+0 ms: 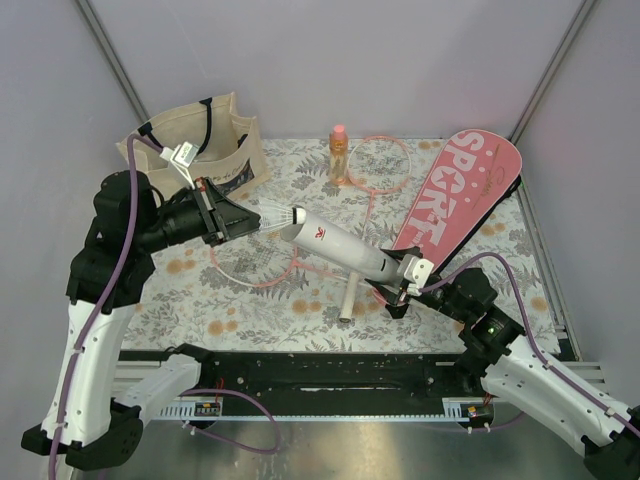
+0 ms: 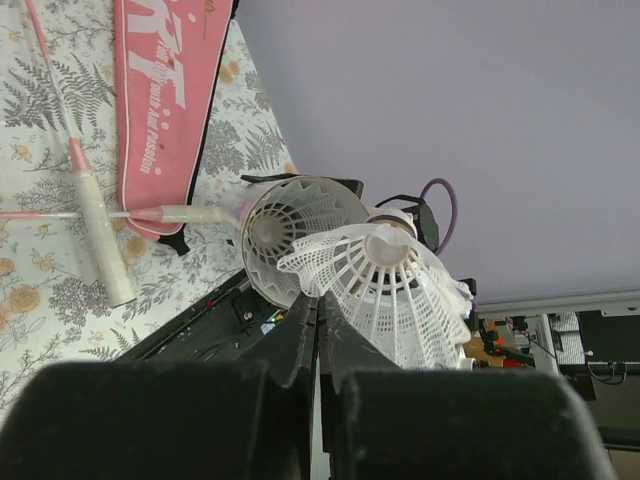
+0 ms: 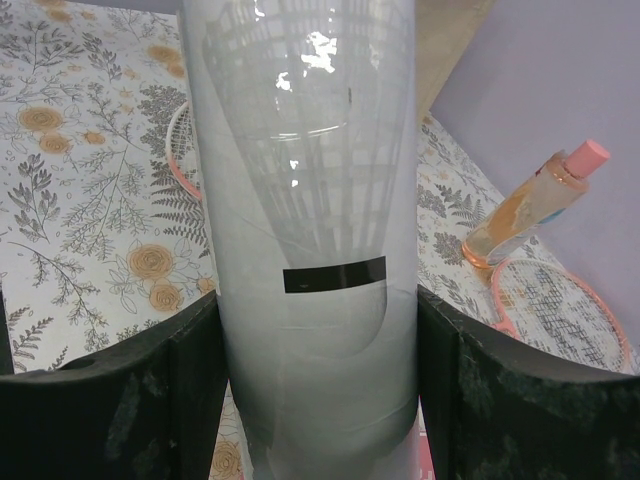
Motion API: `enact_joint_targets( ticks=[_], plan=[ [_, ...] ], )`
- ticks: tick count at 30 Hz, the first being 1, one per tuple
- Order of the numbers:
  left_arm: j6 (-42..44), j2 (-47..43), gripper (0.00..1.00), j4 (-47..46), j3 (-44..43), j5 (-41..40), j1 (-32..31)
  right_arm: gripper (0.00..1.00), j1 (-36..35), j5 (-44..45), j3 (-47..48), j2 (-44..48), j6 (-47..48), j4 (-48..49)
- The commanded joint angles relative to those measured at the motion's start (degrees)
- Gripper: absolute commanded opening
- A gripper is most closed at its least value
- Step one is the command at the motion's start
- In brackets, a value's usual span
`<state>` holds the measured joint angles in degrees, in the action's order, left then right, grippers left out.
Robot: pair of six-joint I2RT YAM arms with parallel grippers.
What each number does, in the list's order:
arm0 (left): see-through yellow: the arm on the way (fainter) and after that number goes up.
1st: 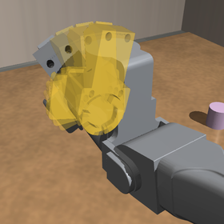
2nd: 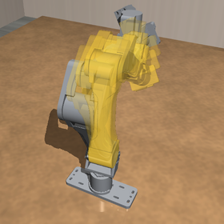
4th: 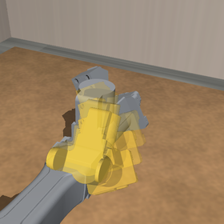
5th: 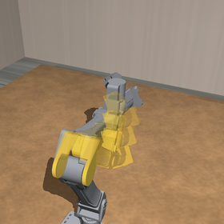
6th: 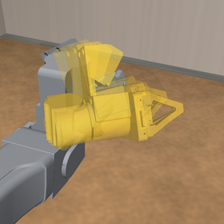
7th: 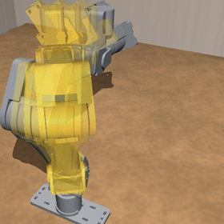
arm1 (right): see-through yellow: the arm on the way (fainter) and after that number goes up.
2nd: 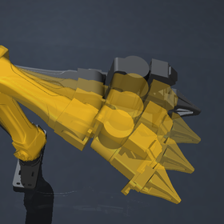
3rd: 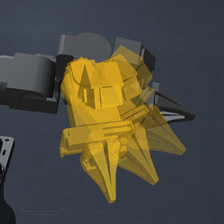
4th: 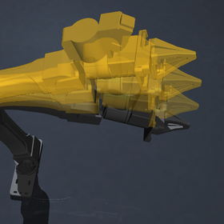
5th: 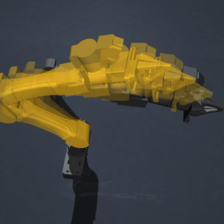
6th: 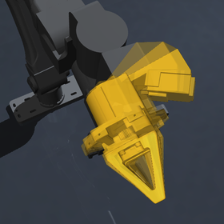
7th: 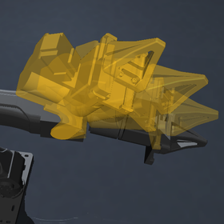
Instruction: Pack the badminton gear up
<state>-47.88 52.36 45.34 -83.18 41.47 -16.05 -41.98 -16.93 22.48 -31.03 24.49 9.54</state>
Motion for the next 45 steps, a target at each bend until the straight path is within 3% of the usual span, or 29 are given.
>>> enact_joint_targets(
  ticks=[1, 35, 45],
  plan=[
    [2.25, 0.02, 0.00, 2.46, -4.44, -4.02, 0.15, 0.45, 0.05, 0.49, 2.31, 0.53, 0.30, 3.38],
    [3.58, 2.13, 0.00, 5.81, -4.80, -6.14, 0.32, 0.45, -0.04, -2.76, 3.45, -1.40, -0.15, 3.91],
    [2.88, 2.31, 0.00, 0.89, 1.95, -3.15, 0.15, 0.45, -0.04, -4.69, 5.20, -3.33, -0.76, 6.37]
  ],
)
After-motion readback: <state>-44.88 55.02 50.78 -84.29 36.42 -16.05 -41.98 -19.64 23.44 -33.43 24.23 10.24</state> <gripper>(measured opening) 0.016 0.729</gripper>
